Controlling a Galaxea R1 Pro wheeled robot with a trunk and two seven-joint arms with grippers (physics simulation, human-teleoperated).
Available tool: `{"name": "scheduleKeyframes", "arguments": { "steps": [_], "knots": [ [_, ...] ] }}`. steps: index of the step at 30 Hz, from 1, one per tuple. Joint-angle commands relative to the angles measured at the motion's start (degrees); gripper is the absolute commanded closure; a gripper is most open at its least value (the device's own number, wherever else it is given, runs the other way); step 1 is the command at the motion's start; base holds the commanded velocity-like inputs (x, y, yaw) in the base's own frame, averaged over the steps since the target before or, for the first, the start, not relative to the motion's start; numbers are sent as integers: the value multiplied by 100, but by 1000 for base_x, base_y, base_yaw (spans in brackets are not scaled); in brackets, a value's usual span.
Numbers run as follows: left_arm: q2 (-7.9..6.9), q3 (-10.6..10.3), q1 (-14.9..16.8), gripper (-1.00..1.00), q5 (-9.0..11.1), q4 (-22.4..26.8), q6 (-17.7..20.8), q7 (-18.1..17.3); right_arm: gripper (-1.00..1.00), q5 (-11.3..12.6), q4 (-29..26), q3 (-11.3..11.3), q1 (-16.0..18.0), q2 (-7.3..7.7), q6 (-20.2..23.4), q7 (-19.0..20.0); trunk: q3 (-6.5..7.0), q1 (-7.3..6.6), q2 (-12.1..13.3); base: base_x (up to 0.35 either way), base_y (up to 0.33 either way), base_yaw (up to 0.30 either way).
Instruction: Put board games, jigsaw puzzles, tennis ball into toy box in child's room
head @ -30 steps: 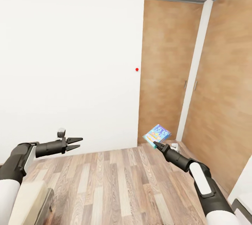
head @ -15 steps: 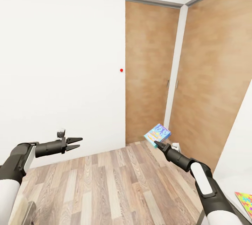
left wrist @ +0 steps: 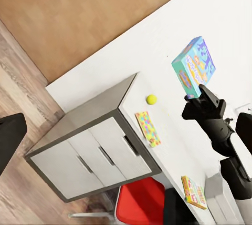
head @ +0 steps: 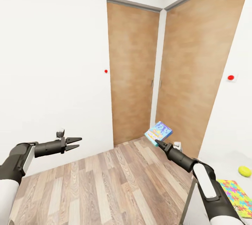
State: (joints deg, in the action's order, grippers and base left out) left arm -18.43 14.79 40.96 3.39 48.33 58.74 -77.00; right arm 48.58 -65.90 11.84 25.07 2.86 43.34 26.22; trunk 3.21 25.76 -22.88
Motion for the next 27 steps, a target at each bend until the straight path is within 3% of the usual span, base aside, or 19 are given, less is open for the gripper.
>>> {"name": "scheduleKeyframes", "arguments": {
  "steps": [1, 4, 6, 11, 27],
  "knots": [
    [-19, 3, 0, -100, 13, 1, 57, -12, 100, 16, -142, 16, -70, 16, 90, 30, 1, 2, -4, 0, 0, -278],
    [-65, 11, 0, -100, 20, 1, 64, -21, 100, 29, -606, 125, -279, 75, 282, 51, 11, 2, -4, 0, 0, -278],
    [-78, 14, 0, -100, 23, 1, 66, -24, 100, 47, -898, 361, -414, 110, 420, 56, 18, 2, -4, 0, 0, -277],
    [-90, 18, 0, -100, 22, 1, 67, -33, 100, 109, -1079, 726, -570, 125, 618, 126, 36, 2, -4, 0, 0, -277],
    [-89, 5, 0, -100, 20, 1, 67, -32, 100, 116, -1090, 808, -596, 134, 649, 243, 91, 2, -4, 0, 0, -277]
  ]
}}
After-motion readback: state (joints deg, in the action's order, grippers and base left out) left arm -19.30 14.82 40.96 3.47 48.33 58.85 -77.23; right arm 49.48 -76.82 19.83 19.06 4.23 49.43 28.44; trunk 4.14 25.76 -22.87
